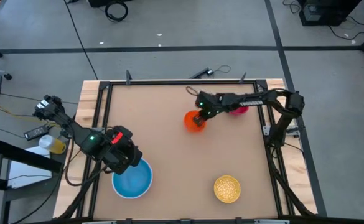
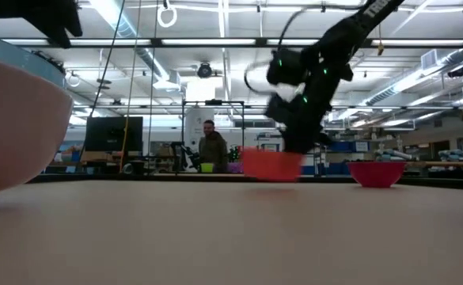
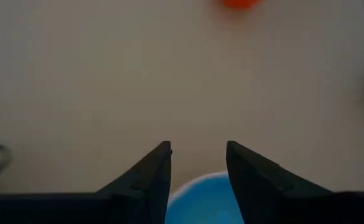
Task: Nest bowls inside each other
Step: Stack the orange bowl on top of the blue bowl
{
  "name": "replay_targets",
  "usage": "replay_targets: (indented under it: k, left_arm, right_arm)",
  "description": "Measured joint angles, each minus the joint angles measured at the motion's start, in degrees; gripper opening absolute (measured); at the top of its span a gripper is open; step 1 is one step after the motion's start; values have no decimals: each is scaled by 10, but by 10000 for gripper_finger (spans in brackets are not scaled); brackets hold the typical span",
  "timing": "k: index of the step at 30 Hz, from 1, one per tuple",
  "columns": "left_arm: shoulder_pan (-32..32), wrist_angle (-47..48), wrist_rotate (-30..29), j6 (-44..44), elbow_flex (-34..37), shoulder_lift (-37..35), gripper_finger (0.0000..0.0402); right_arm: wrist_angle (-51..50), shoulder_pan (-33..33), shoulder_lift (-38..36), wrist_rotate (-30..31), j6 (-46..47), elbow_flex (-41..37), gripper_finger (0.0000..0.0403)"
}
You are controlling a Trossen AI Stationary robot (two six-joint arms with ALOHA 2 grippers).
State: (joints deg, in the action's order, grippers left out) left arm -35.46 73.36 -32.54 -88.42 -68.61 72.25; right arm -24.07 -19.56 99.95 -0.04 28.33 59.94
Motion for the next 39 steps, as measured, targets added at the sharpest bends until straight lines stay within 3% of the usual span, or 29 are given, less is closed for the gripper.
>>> replay_targets:
  k: [5, 9, 12, 16, 19, 28, 34, 39]
  left_arm:
    - [0, 96, 0, 1, -18, 0, 144]
    - [0, 142, 0, 18, -26, -1, 142]
    - [3, 149, -7, 50, -27, -9, 142]
    - [10, 148, -8, 110, -27, -27, 141]
    - [16, 148, -8, 138, -27, -48, 141]
    - [15, 146, -10, 167, -27, -109, 141]
    - [14, 145, -11, 176, -27, -123, 141]
    - [14, 143, -13, 176, -27, -123, 141]
  right_arm:
    - [188, 108, -16, -46, 81, 1, 8]
    - [329, 191, 5, -6, 175, 5, 8]
    - [344, 241, 47, 29, 196, 50, 8]
    - [333, 293, 113, 50, 167, 170, 7]
    - [271, 318, 167, 74, 125, 285, 7]
    - [48, 315, 349, 107, 75, 597, 8]
    - [-19, 315, 425, 92, 71, 717, 25]
    - [-50, 319, 444, 89, 66, 745, 61]
